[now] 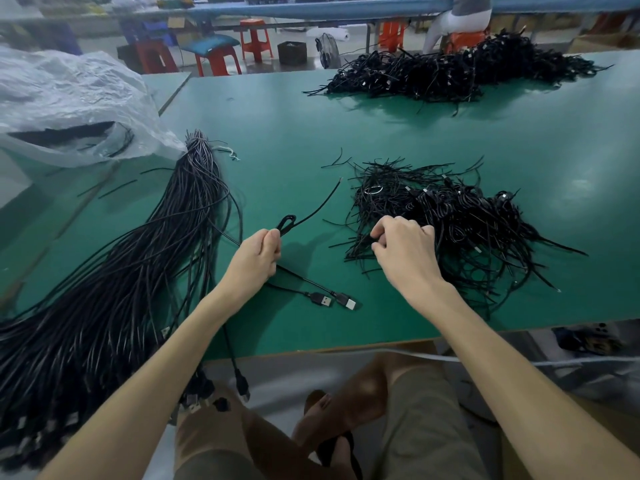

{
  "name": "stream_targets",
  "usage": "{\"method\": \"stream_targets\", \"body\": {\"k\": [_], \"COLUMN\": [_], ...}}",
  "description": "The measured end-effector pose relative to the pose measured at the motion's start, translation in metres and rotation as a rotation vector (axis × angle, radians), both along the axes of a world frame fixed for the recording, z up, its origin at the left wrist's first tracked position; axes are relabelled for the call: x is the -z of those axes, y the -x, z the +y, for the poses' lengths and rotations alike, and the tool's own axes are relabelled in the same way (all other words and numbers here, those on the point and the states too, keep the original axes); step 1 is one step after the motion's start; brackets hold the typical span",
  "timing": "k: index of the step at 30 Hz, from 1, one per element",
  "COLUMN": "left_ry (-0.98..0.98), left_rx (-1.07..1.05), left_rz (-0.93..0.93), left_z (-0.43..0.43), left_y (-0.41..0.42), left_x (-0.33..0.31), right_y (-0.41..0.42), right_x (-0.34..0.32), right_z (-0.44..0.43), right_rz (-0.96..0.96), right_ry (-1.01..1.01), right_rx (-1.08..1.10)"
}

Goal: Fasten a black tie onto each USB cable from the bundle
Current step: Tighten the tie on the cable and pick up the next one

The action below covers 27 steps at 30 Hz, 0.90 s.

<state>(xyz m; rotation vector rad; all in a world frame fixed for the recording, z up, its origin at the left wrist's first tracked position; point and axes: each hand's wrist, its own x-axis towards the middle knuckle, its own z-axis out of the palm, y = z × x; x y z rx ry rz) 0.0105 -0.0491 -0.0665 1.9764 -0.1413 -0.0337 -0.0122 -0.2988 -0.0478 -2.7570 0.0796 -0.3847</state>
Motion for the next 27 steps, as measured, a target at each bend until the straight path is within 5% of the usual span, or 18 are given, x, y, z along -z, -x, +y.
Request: {"method": "stream_targets", "body": {"k": [15,19,23,27], "left_ry": [0.019,-0.027,-0.057,-0.066], "left_rx": [-0.001,0.000,-0.014,-0.018], "left_rz": [-0.012,-0.016,-0.019,-0.022], "left_z": [-0.001,-0.001,-0.002,-0.001], "left_y": [0.001,0.000,0.000,0.001], "left_x": [-0.001,0.002,0.002,0.002], "right_y": [0.018,0.029,0.028,0.017], "right_x": [-0.034,-0.042,-0.025,0.001], "right_z": [-0.013,0.009,0.054,0.087], "right_rz": [-0.113,-0.247,-0.115,0.016], "right_ry": [-0.248,-0.618,-1.051,-1.255], "right_rx": [0.117,-0.066,-0.201,-0.158]}}
